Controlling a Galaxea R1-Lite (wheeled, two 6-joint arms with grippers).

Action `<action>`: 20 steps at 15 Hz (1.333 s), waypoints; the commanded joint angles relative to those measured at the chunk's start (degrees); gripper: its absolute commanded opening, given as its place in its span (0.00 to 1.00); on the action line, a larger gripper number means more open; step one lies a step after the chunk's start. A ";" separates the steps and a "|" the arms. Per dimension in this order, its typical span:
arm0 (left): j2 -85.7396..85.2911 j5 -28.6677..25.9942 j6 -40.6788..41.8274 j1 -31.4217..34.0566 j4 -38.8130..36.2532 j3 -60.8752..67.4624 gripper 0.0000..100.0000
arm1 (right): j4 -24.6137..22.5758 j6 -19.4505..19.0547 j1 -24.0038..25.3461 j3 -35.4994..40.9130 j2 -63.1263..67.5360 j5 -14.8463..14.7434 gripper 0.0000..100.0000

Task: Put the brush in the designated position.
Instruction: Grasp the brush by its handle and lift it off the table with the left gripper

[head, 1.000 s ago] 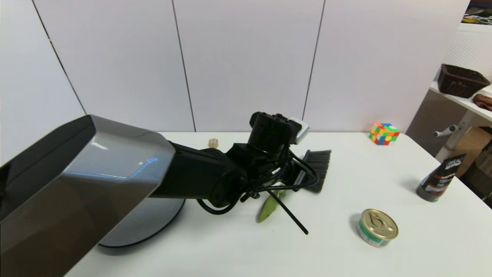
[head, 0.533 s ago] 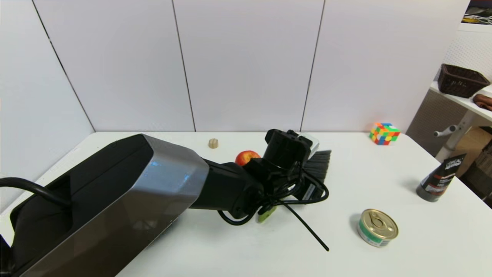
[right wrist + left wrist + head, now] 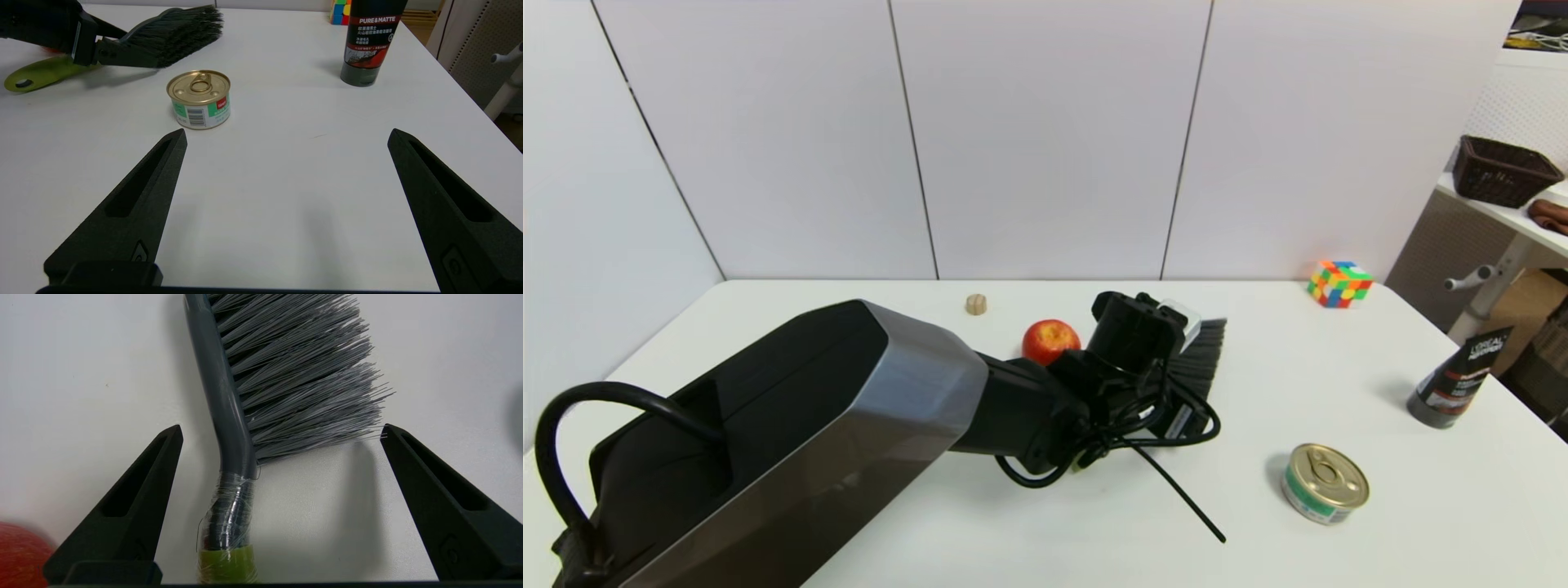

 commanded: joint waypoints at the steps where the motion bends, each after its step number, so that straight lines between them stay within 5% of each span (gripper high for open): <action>1: 0.07 0.03 0.01 0.00 -0.04 -0.06 1.00 | 0.00 0.00 0.01 0.09 0.07 0.05 1.00; 3: 0.16 0.03 -0.07 0.00 -0.04 -0.06 1.00 | 0.00 0.00 0.01 0.09 0.07 0.05 1.00; 4: 0.07 0.03 0.01 0.00 -0.04 -0.06 0.00 | 0.00 0.00 0.01 0.09 0.07 0.05 1.00; 20: -0.90 0.03 0.01 0.00 -0.04 -0.06 0.00 | 0.00 0.00 0.01 0.09 0.07 0.05 1.00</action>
